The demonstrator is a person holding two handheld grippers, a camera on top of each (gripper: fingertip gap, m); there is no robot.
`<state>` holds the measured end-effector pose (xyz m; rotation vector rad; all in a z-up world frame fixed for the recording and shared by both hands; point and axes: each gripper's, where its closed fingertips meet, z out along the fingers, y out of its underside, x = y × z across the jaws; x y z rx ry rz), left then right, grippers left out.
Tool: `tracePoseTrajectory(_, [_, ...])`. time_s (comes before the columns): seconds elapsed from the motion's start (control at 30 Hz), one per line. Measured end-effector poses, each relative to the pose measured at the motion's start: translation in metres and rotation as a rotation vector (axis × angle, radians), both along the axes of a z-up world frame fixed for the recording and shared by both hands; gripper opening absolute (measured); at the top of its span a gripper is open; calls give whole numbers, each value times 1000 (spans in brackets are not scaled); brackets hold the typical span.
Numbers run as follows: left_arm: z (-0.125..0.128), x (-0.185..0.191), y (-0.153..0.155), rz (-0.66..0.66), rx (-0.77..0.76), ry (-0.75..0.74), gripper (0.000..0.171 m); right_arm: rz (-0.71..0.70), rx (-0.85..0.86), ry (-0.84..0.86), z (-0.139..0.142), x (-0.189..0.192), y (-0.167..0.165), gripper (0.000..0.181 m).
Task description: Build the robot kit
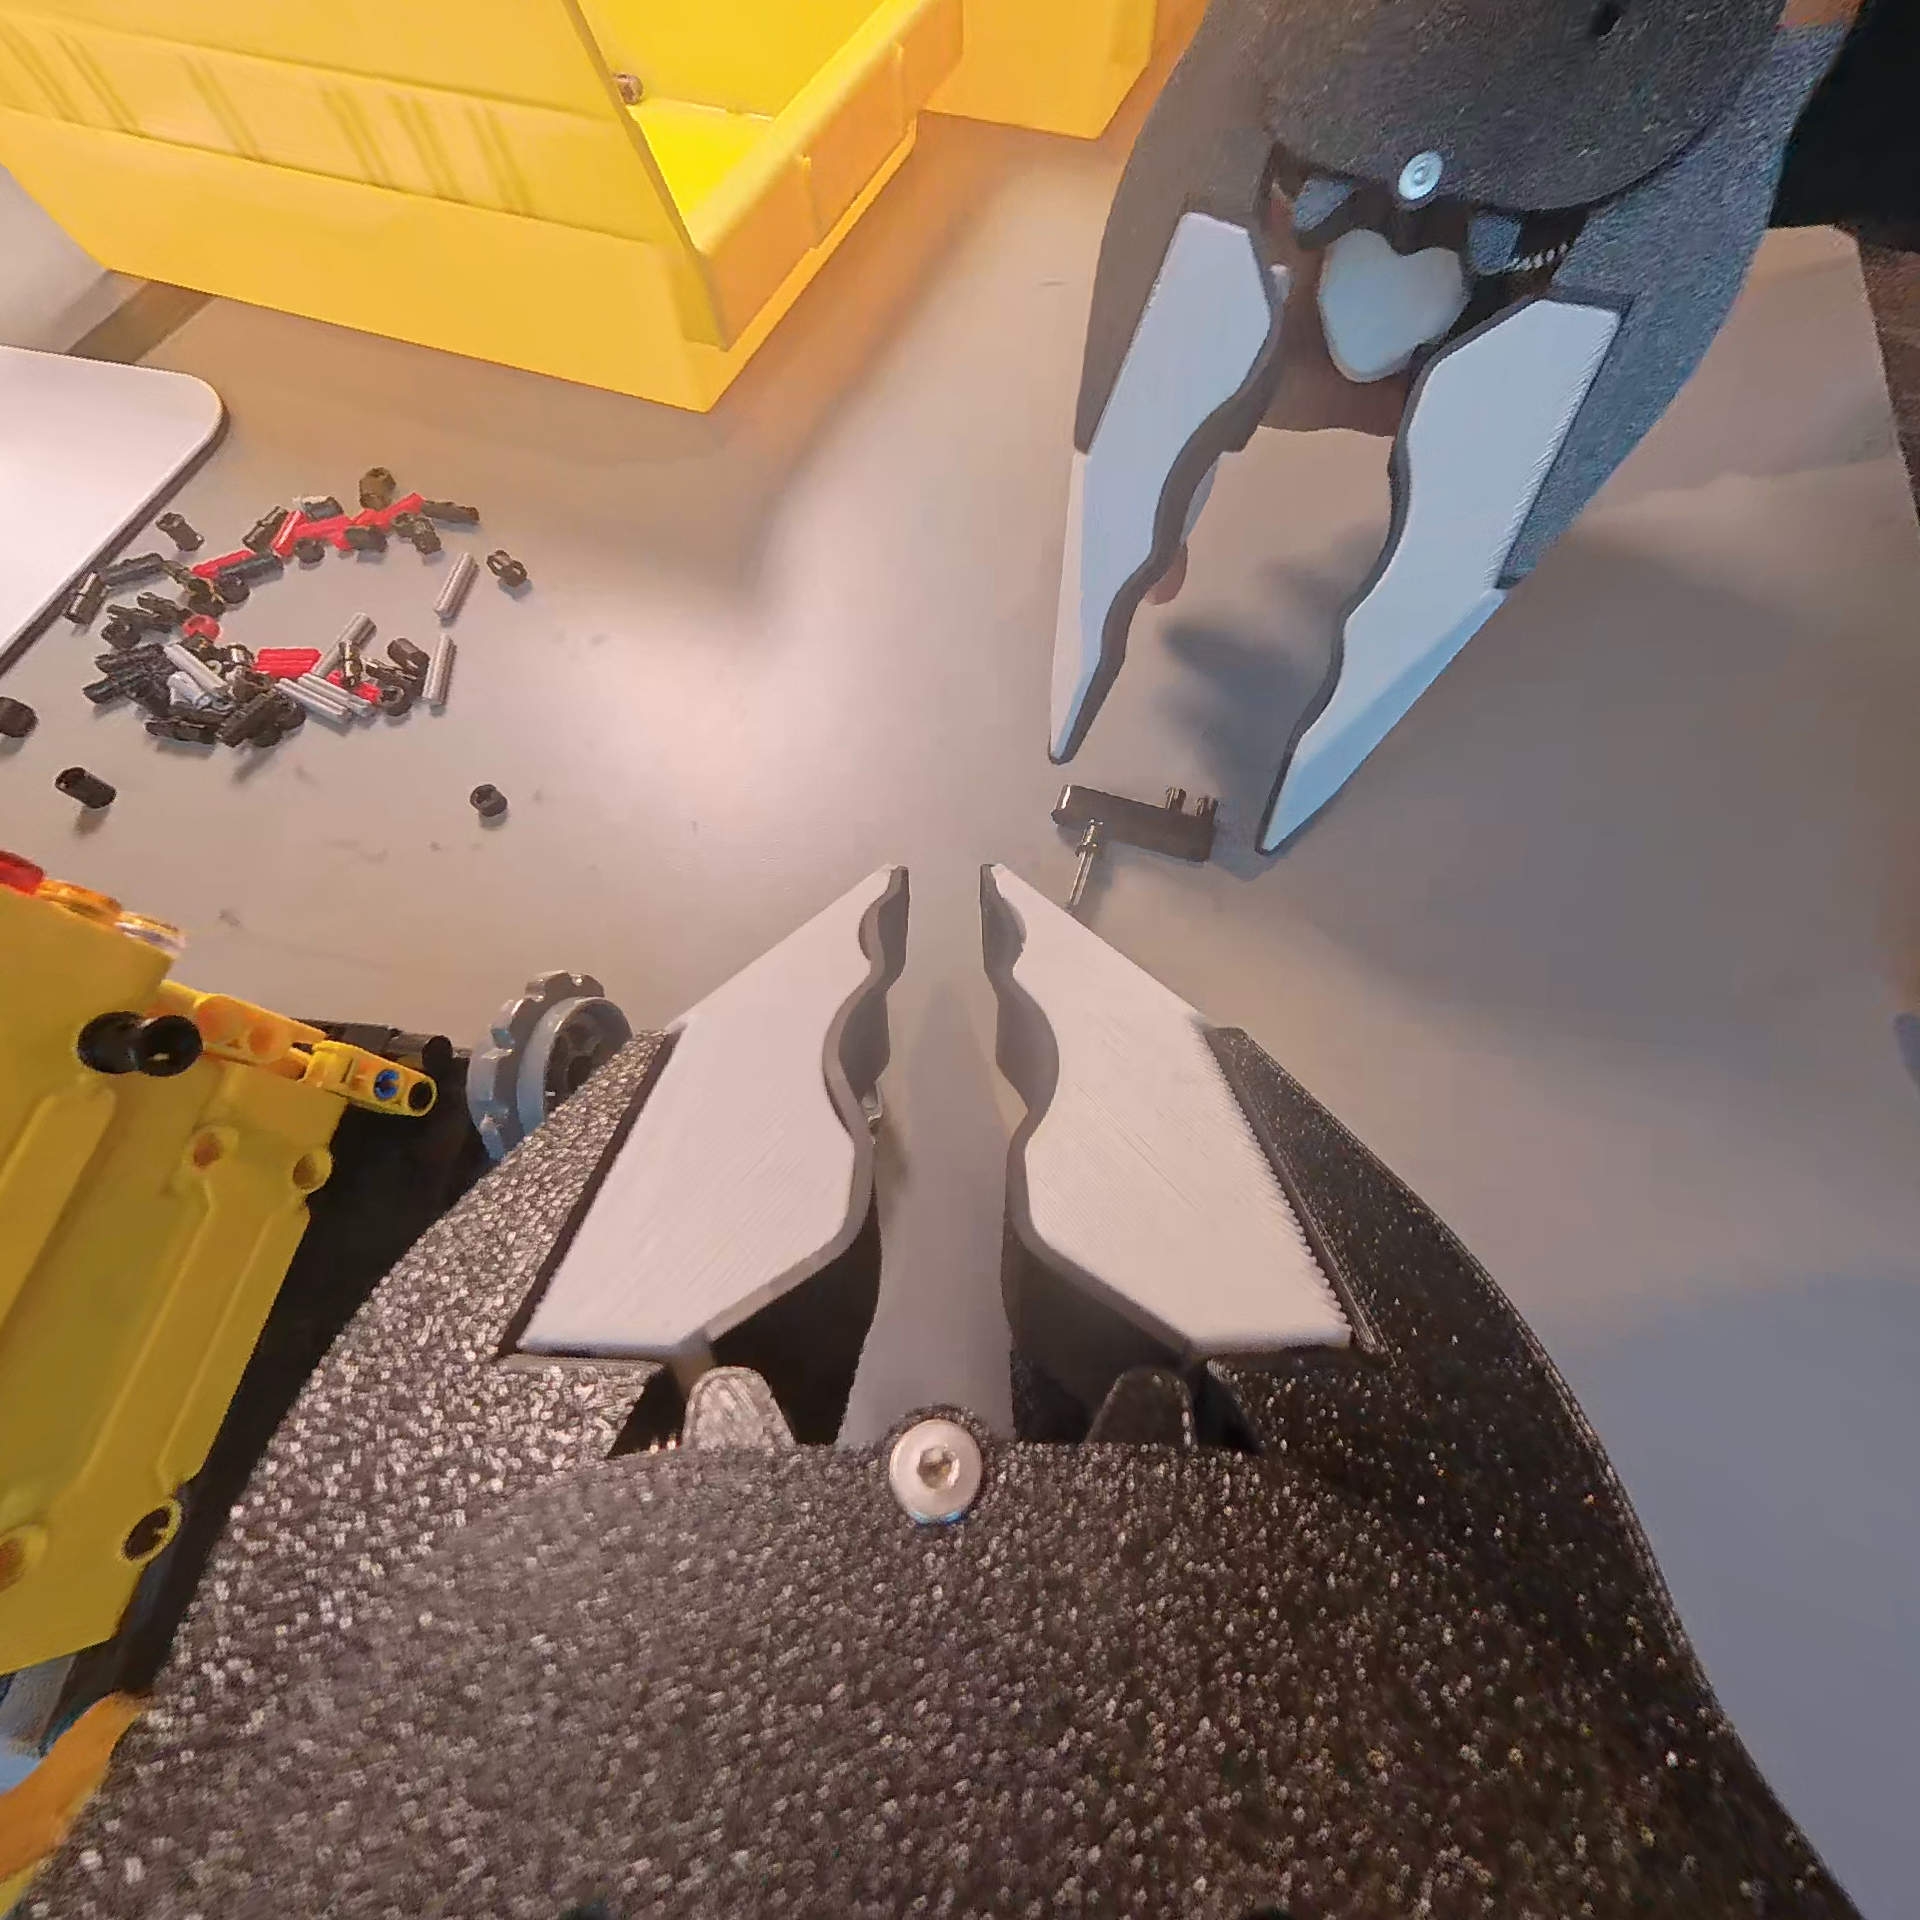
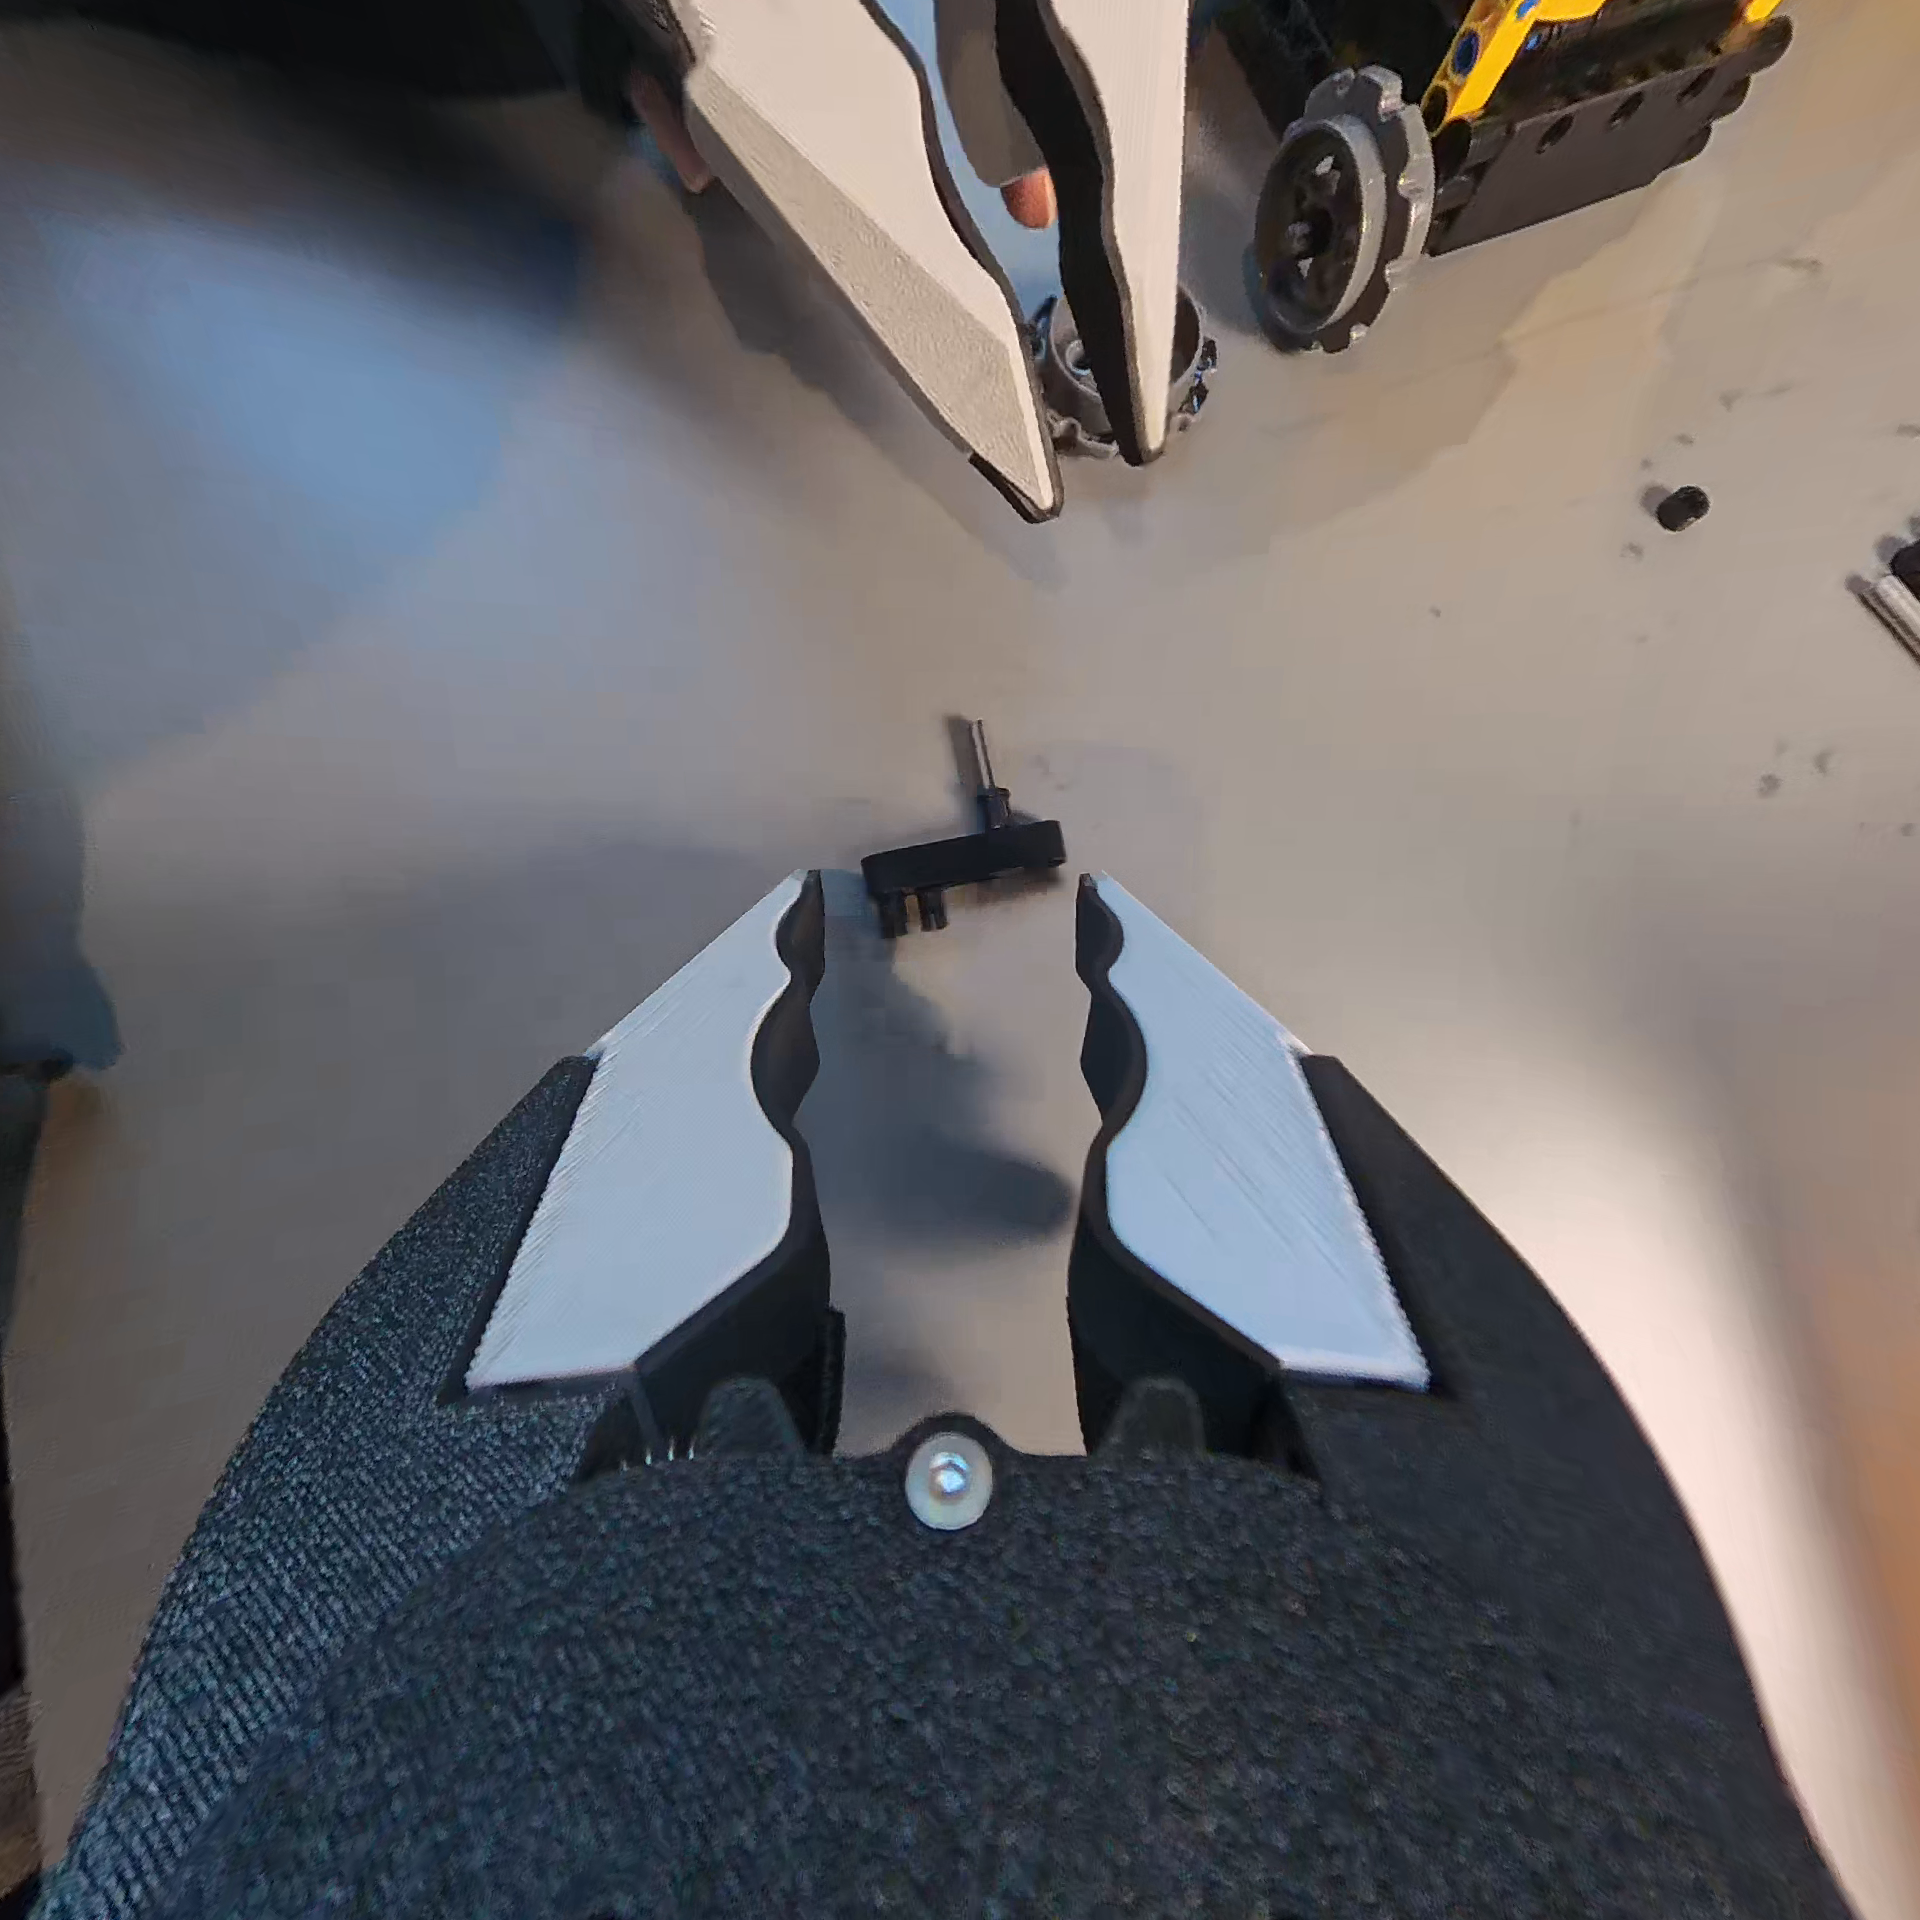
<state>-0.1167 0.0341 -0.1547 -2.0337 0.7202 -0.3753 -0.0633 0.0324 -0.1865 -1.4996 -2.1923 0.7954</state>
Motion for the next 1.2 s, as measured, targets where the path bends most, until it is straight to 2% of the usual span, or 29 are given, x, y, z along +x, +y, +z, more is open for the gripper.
tracePoseTrajectory(0.07, [2, -2, 1, 7, 5, -7, 11, 4, -5, -20, -5, -4, 5, 47])
tracePoseTrajectory(0.13, [3, -4, 2, 17, 10, -7, 11, 36, -38, -18, -2, -8, 3, 38])
tracePoseTrajectory(0.37, [2, -7, 2, 23, 12, 2, 11, 314, 19, -58, -3, -11, 8, 17])
tracePoseTrajectory(0.6, [7, -13, 4, 45, 35, -7, 10, 441, 41, -112, -3, -8, 12, 16])
tracePoseTrajectory(1.0, [40, -25, 13, 125, 196, -80, 21, 372, -1, 3, -1, -7, 11, 19])
tracePoseTrajectory(1.1, [52, -31, 14, 153, 243, -115, 23, 319, -47, 111, 15, -10, 10, 27])
tracePoseTrajectory(1.2, [64, -39, 15, 191, 293, -160, 28, 222, -111, 304, 43, -19, 16, 39])
